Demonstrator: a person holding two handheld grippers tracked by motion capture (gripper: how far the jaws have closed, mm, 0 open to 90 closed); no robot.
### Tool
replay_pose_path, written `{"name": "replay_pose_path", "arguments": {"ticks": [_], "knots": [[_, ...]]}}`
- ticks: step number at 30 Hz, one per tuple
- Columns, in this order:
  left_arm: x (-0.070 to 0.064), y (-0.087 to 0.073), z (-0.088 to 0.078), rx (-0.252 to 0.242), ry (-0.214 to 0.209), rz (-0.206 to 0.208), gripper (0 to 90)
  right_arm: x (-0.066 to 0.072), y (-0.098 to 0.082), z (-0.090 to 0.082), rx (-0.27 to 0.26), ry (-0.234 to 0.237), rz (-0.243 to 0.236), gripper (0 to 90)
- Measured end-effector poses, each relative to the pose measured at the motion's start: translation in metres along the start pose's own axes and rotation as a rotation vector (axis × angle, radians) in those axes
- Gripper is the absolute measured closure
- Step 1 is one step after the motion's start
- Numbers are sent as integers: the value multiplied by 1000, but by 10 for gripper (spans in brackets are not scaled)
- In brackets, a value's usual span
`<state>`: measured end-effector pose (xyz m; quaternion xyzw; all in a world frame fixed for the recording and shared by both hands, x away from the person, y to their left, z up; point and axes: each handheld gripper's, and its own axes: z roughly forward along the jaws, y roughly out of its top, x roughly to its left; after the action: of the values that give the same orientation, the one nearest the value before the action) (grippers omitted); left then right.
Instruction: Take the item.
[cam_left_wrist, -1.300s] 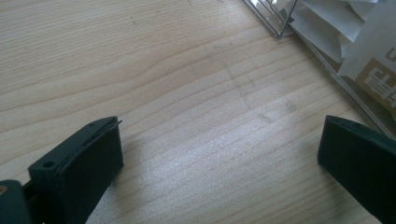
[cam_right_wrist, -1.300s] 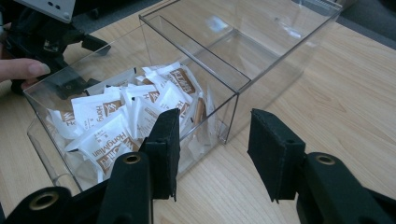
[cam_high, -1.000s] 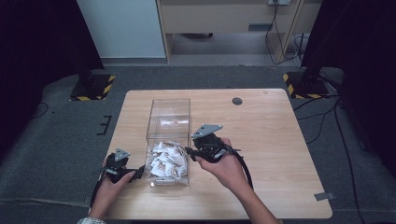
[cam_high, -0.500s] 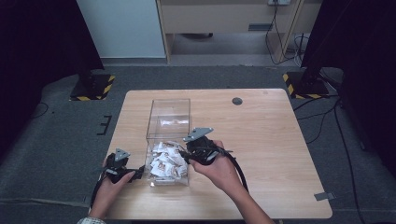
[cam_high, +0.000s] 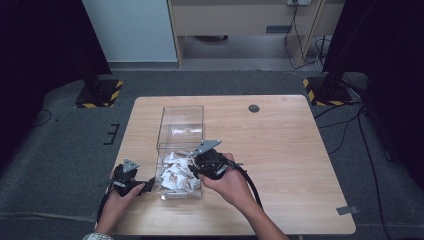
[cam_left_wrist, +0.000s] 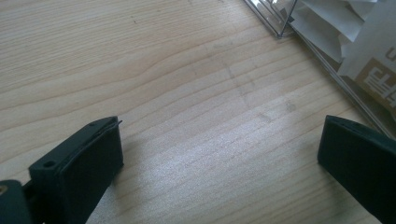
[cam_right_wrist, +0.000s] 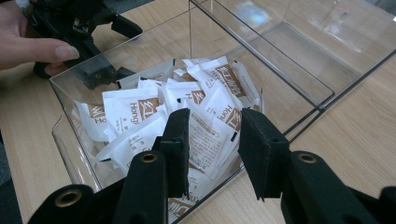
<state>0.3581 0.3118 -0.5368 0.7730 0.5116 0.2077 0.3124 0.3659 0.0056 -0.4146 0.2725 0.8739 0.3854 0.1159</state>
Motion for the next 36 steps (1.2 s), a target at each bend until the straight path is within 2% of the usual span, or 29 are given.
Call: {"name": "replay_pose_path", "arguments": {"ticks": [16,19,36], "knots": [[0,0,0,-1,0,-1,0,7,0,8,14,6,-13,647],[0,0,0,0,0,0,0,9,-1,10,17,4,-31,646],[0,0,0,0,-1,0,0,15,-5,26,46,24,-30,669]]}}
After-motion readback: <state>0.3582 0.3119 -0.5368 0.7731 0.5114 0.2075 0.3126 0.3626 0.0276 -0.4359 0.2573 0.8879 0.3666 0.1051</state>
